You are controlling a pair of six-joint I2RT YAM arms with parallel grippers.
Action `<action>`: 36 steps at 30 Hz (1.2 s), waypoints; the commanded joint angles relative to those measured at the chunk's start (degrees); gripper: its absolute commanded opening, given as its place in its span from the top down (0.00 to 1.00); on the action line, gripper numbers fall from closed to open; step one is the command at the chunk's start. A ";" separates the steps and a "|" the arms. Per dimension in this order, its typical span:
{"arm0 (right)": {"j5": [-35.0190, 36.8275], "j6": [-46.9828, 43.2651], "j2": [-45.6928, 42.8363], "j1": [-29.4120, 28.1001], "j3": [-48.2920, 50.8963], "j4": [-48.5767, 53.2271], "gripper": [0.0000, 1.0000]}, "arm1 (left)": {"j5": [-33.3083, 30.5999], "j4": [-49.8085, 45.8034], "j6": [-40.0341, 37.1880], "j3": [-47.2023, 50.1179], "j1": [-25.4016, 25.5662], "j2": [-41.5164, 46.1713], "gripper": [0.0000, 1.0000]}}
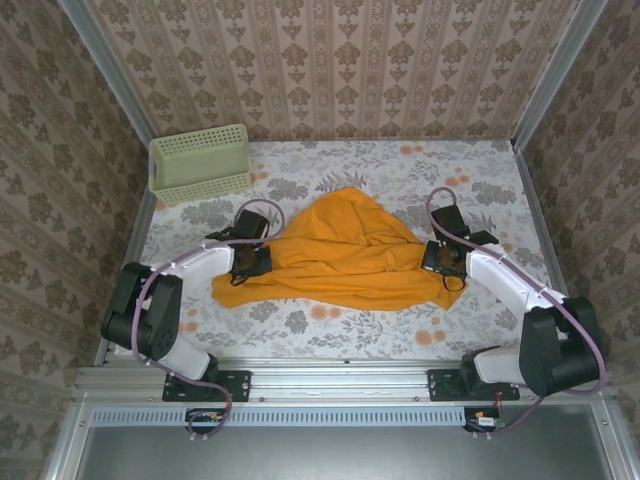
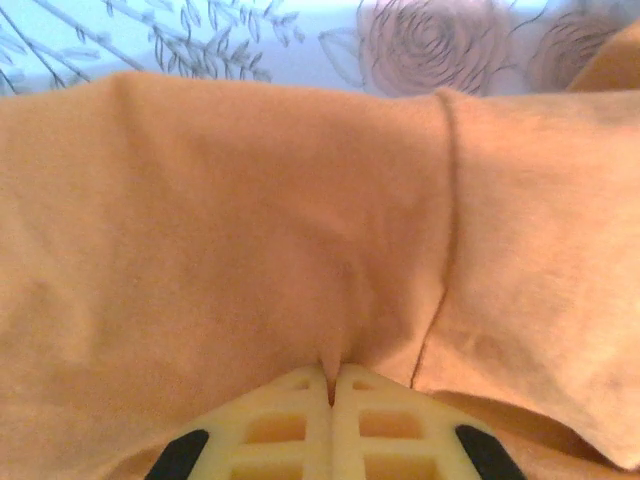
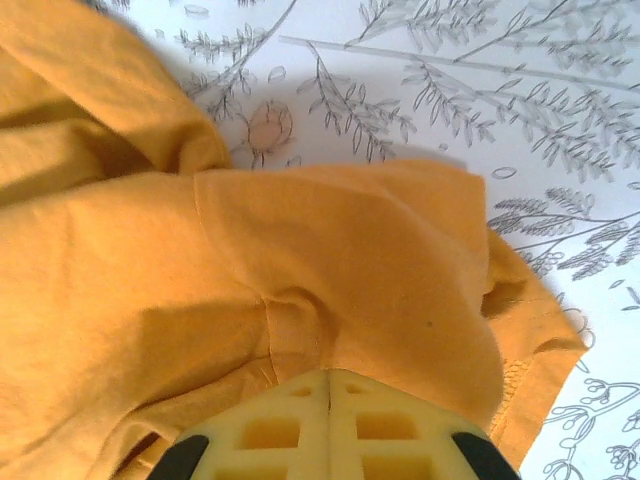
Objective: Fold the inside-out t-shirt
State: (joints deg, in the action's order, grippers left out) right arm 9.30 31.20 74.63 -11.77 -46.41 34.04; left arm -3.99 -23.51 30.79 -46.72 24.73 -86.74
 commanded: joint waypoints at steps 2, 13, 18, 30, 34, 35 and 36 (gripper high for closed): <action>2.74 -1.40 -4.88 0.00 -2.52 2.10 1.00 | -0.43 0.65 -1.38 -0.06 0.32 6.62 1.00; 0.83 -4.05 -8.54 0.13 -3.12 2.38 0.91 | -5.02 -4.41 -3.16 -0.64 0.13 15.77 0.96; -4.34 -4.02 -6.16 -0.12 -1.06 -0.27 0.63 | -3.38 -6.54 -4.90 -1.36 0.56 12.76 0.54; -5.51 -1.83 4.61 -6.64 -1.04 -4.16 0.42 | 1.61 -3.93 -8.44 -2.98 10.09 5.25 0.25; -4.07 -1.41 7.79 -6.68 -1.40 -4.43 0.42 | -1.01 -4.24 -8.45 -3.72 10.78 1.94 0.23; -3.96 -1.38 8.20 -6.62 -1.43 -4.61 0.43 | -1.98 -4.02 -8.62 -3.79 10.85 1.31 0.24; -4.00 -1.26 8.40 -6.62 -1.39 -4.84 0.46 | -2.94 -3.80 -8.65 -3.85 10.82 0.80 0.25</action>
State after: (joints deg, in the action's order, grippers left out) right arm 3.66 28.95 82.35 -18.28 -47.03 29.89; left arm -4.19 -27.16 23.46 -48.95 35.14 -84.99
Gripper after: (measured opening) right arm 0.558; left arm 0.760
